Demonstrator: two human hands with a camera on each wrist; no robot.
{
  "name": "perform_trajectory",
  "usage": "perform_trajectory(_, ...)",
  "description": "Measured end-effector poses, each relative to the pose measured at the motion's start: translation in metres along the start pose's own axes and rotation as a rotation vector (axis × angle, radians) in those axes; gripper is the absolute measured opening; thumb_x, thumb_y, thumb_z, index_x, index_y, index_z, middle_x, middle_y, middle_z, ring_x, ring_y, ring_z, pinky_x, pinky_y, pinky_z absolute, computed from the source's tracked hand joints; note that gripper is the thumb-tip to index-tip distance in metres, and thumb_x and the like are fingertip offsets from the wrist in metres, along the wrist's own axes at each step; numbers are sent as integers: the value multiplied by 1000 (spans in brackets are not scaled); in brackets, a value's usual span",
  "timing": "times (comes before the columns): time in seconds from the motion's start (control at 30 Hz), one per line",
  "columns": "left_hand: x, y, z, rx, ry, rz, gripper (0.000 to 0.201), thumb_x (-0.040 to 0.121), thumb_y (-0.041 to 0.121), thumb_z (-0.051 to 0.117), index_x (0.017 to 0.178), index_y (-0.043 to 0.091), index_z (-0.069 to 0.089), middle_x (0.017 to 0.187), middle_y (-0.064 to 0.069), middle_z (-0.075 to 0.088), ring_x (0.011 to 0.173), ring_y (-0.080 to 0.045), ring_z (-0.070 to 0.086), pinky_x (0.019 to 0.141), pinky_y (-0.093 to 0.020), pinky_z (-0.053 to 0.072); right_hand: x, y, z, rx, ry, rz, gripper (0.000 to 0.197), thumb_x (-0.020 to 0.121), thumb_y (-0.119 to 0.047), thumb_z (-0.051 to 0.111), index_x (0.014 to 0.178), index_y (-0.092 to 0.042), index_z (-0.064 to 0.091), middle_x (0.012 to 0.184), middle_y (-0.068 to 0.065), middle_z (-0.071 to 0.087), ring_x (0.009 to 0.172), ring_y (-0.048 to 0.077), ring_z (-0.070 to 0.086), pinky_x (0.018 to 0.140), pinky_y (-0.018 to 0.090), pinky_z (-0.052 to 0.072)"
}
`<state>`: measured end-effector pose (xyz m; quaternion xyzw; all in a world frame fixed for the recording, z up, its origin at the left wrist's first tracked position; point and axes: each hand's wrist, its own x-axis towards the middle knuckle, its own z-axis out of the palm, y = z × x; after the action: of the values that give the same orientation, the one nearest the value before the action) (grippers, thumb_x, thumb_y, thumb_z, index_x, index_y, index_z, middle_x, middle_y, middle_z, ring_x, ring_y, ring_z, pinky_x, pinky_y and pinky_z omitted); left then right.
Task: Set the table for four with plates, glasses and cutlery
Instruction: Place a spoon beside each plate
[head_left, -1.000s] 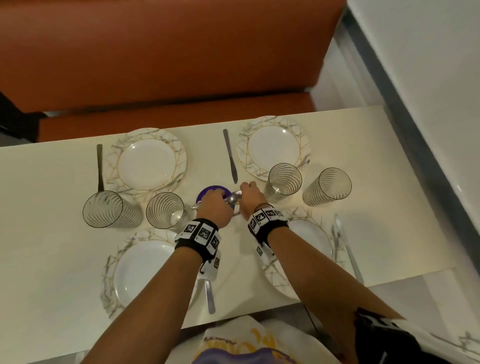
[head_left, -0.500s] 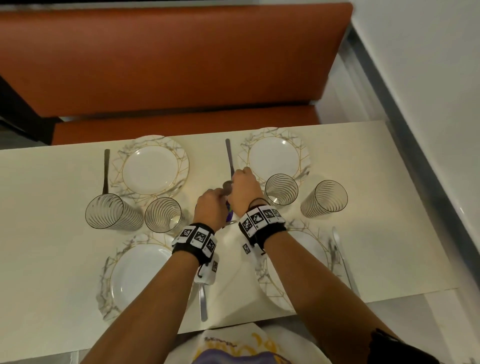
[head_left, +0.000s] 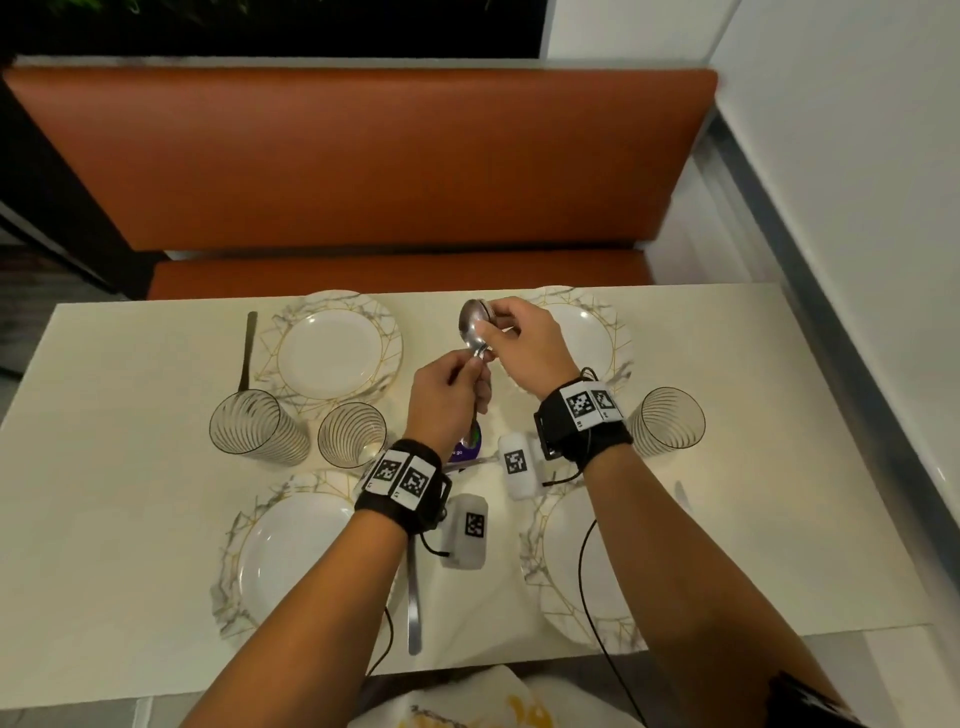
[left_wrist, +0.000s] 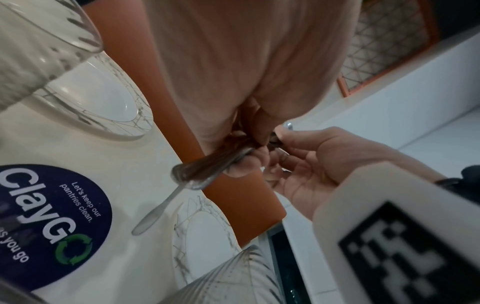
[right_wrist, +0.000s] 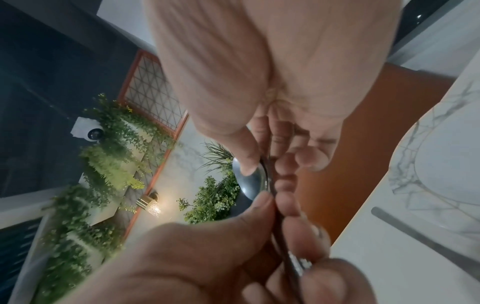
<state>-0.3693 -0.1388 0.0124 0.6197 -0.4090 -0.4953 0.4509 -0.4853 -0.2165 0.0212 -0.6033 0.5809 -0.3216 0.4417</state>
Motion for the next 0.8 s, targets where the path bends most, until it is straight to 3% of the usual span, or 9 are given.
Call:
perform_trajectory(0.13, -15, 3, -6, -78, 39, -17, 26, 109, 10, 50, 95, 0, 70, 75, -14, 66, 60, -21, 61, 59, -27, 54, -13, -4, 2, -31, -48, -29, 27, 91, -23, 70, 117, -14, 73, 104, 0, 74, 91, 10, 70, 75, 26, 55)
perform_trajectory(0.2, -22, 4, -11, -103, 63, -35, 24, 108, 8, 50, 99, 1, 71, 80, -13, 69, 62, -12, 67, 58, -21, 56, -21, -2, 7, -59, -35, -48, 23, 89, -20, 72, 111, -14, 76, 94, -4, 75, 81, -1, 69, 72, 15, 51)
perform_trajectory(0.27, -29, 3, -16, -128, 68, -47, 23, 108, 8, 51, 98, 4, 72, 80, -10, 71, 65, -13, 71, 59, -23, 58, -31, -1, 15, -77, 34, -60, 18, 86, -18, 76, 103, -14, 77, 82, -8, 72, 69, -8, 65, 67, 6, 47)
perform_trajectory(0.4, -42, -2, -29, -144, 50, -81, 22, 107, 11, 55, 102, -1, 73, 86, -16, 73, 68, -19, 73, 60, -25, 59, -49, -3, 31, -27, 163, -48, 15, 80, -21, 82, 93, -13, 78, 76, -10, 72, 66, -4, 67, 68, 13, 53)
perform_trajectory(0.5, -56, -3, -44, -111, -5, -65, 22, 105, 14, 59, 102, -3, 73, 85, -17, 77, 68, -19, 76, 59, -25, 58, -68, -5, 41, 41, 232, -24, 19, 80, -26, 82, 95, -15, 78, 80, -5, 75, 73, 4, 70, 70, 20, 57)
perform_trajectory(0.57, -65, -9, -53, -104, -13, -69, 20, 104, 12, 61, 102, -4, 73, 83, -15, 77, 68, -19, 76, 58, -25, 58, -85, -4, 49, 94, 205, -3, 20, 84, -29, 79, 99, -16, 77, 83, -5, 75, 73, 6, 70, 66, 20, 55)
perform_trajectory(0.7, -87, -32, -73, -81, -20, -66, 17, 100, 16, 65, 98, 5, 77, 90, -13, 80, 83, -32, 79, 80, -49, 65, -125, 6, 71, 157, 119, 104, 12, 92, -25, 72, 93, -13, 75, 80, 1, 74, 65, 7, 71, 60, 26, 58)
perform_trajectory(0.8, -109, -46, -85, -114, -52, -94, 18, 103, 12, 64, 101, -3, 73, 90, -16, 80, 85, -31, 80, 82, -50, 65, -149, 14, 83, 178, 177, 109, 11, 93, -19, 71, 87, -11, 73, 75, 3, 71, 59, 5, 67, 56, 21, 53)
